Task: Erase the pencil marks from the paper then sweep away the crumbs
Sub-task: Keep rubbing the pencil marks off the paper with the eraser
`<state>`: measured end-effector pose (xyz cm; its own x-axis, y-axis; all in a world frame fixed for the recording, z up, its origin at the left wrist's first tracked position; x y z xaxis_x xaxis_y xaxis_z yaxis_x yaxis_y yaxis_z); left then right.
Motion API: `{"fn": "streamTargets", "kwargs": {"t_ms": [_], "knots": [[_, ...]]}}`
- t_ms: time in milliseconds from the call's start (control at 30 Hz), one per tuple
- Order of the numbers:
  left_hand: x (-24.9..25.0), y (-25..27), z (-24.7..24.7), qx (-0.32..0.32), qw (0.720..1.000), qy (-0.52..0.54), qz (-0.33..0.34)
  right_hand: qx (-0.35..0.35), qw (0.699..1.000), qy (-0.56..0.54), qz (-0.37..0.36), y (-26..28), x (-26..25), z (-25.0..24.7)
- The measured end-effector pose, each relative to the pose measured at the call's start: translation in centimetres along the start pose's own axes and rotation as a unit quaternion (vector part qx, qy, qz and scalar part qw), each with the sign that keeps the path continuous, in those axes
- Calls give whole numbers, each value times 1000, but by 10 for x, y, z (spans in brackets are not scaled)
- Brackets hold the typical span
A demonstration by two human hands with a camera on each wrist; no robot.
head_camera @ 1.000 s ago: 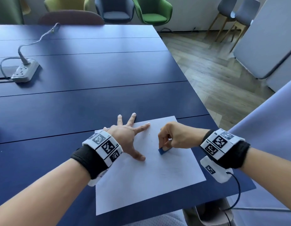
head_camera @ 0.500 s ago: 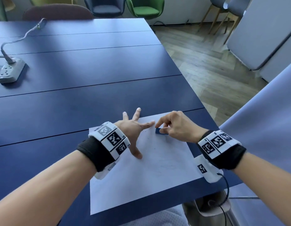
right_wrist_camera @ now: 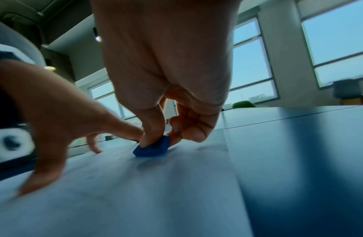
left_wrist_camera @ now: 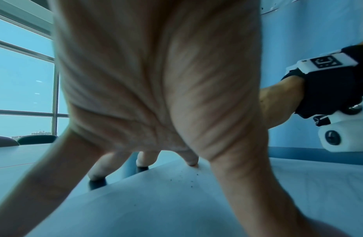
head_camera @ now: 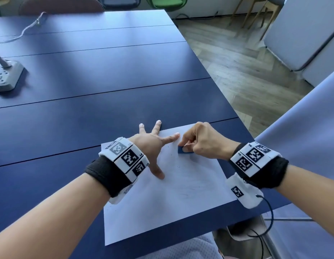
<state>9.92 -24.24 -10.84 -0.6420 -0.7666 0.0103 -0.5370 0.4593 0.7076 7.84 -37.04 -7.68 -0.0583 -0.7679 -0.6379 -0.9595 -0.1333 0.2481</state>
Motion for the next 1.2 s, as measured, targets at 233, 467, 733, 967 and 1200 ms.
{"fn": "streamTargets", "kwargs": {"t_ms": [233,467,733,967,1200], "knots": [[0,0,0,-1,1000,-3,-1,52,997,-39,34,0,8,-13],[1,1,0,-1,1000,0,1,67,994,-57,57,1,13,-20],[1,3,-2,0,1000,-12,-4,72,993,-56,79,4,19,-23],[1,4,-1,0,1000,-14,-5,39,995,-50,70,7,11,-12],[2,6,-2,1,1000,-7,-5,34,996,-53,68,13,10,-3]]}}
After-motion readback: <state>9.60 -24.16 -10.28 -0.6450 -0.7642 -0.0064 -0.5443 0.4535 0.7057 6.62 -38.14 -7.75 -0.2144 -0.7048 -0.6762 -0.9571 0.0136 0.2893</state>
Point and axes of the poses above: each hand's wrist, its own y-axis away from the middle knuckle, its own z-axis out of the palm, x = y × z, the point moved 9 cm from there along -y, towards the middle knuckle, and after that the axes turned 3 degrees about -x, right-handed, at the moved point
